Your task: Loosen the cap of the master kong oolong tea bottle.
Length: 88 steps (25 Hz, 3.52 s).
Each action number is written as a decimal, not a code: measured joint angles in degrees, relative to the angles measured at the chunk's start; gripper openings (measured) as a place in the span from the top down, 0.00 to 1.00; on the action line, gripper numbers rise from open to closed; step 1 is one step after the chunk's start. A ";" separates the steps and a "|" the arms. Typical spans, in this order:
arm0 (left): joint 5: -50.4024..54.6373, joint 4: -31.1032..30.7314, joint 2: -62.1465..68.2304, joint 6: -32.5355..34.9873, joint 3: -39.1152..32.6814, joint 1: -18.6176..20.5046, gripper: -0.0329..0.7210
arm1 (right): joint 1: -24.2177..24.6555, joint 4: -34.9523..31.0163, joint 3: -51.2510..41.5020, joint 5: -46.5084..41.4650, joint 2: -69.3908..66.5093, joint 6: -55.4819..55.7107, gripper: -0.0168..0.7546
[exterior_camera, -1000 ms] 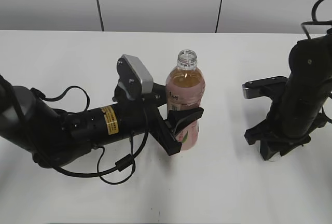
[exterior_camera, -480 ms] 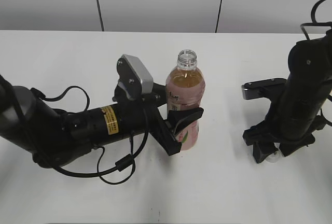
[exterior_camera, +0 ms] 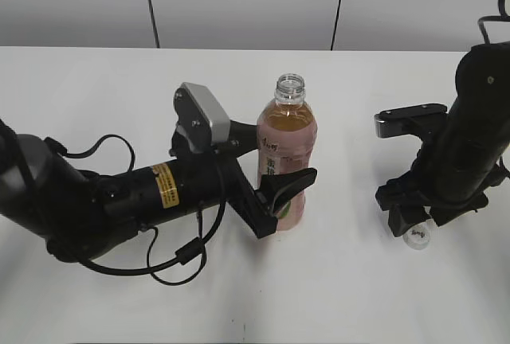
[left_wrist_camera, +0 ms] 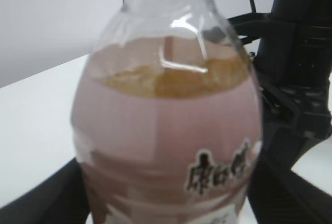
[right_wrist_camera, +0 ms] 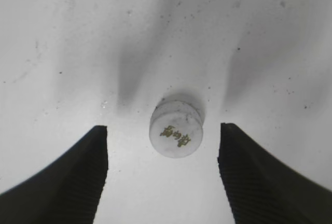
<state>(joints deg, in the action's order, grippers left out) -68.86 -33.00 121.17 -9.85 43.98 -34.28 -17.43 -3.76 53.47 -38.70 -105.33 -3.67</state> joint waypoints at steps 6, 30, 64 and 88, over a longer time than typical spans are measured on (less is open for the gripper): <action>-0.17 1.04 -0.20 0.00 -3.75 0.00 0.25 | 0.00 -0.40 0.00 -0.31 0.50 -0.01 0.32; 22.37 4.14 -28.44 -2.61 -11.15 0.06 0.25 | 0.00 -1.49 0.00 -0.31 0.50 -0.30 0.32; 96.44 16.92 -43.40 -4.64 2.54 5.34 0.33 | 0.00 -4.66 0.00 -5.11 5.66 -4.89 0.32; 107.76 36.26 -78.23 6.62 -4.78 29.88 0.33 | 0.00 -6.51 -0.01 -9.43 14.32 -6.31 0.32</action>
<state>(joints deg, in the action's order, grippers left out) 38.91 3.27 42.94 -3.22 39.20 -4.40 -17.43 -10.27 53.45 -48.13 -91.00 -9.98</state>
